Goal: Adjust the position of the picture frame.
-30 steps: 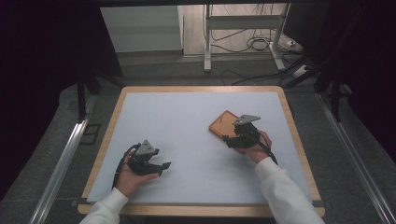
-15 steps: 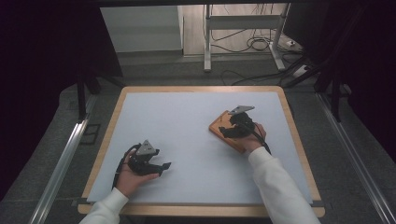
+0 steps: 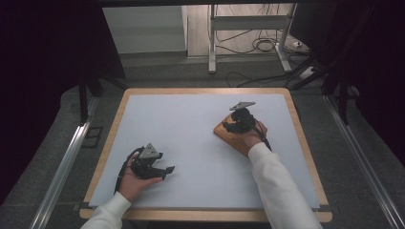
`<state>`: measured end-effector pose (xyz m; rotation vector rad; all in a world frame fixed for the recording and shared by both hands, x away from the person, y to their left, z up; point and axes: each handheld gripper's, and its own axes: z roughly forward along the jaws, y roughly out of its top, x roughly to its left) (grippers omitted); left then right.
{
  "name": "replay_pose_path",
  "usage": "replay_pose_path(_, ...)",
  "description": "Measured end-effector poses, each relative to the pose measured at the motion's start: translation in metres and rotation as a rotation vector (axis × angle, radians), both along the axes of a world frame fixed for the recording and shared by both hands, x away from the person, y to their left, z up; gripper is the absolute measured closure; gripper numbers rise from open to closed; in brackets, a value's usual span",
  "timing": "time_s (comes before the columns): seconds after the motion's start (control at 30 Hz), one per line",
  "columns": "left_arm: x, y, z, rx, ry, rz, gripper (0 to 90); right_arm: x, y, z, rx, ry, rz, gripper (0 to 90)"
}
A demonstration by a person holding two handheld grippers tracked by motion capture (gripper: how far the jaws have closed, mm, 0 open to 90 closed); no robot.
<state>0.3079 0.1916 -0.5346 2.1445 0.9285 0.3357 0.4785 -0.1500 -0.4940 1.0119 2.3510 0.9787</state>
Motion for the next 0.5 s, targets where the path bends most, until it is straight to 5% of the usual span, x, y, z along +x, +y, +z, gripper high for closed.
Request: replay_pose_path(0.5,0.001,0.002,-0.001,-0.002,0.002,-0.003,25.0,0.018,0.008,-0.012,-0.006,0.028,0.022,83.5)
